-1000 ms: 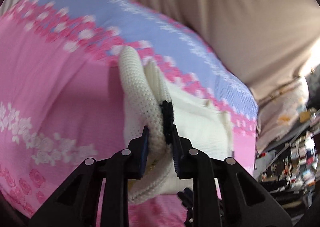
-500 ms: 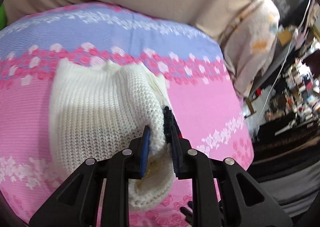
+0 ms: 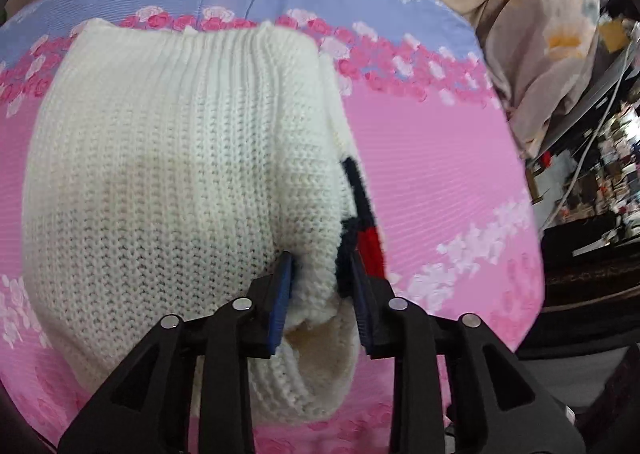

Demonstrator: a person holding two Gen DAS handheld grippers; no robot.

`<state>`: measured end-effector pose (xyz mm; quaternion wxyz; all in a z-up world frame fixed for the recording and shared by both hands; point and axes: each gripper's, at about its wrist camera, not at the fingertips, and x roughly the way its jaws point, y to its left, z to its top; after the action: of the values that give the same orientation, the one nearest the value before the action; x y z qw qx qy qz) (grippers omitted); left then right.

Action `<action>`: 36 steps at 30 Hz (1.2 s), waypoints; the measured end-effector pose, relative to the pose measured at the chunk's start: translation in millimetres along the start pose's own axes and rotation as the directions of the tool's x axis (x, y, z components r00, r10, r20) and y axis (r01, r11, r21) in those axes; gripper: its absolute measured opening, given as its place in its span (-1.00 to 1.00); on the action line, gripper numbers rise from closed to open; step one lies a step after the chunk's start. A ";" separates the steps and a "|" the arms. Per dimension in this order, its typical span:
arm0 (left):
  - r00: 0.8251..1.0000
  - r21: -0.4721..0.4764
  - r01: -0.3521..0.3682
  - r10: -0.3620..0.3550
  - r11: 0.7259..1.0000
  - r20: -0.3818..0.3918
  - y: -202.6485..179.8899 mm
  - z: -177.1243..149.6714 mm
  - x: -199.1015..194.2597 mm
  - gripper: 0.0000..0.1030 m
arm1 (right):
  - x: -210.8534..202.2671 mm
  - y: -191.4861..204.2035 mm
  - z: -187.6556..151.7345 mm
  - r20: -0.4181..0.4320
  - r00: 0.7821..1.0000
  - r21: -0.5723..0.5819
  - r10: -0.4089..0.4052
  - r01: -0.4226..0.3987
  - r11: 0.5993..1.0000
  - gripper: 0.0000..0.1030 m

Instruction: Fold small clothes

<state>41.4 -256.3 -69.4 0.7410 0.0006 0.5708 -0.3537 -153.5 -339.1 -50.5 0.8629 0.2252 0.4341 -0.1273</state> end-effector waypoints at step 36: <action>0.981 -0.272 -0.089 0.133 0.958 0.145 101.8 -35.1 -98.7 -0.13 | 94.7 12.2 47.7 -0.205 0.978 -0.139 0.032 -0.061 0.988 -0.70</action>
<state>55.4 -114.1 -39.2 0.7970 -0.0948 0.5500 -0.2311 -59.5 -354.7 -98.7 0.8311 0.1841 0.5222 -0.0518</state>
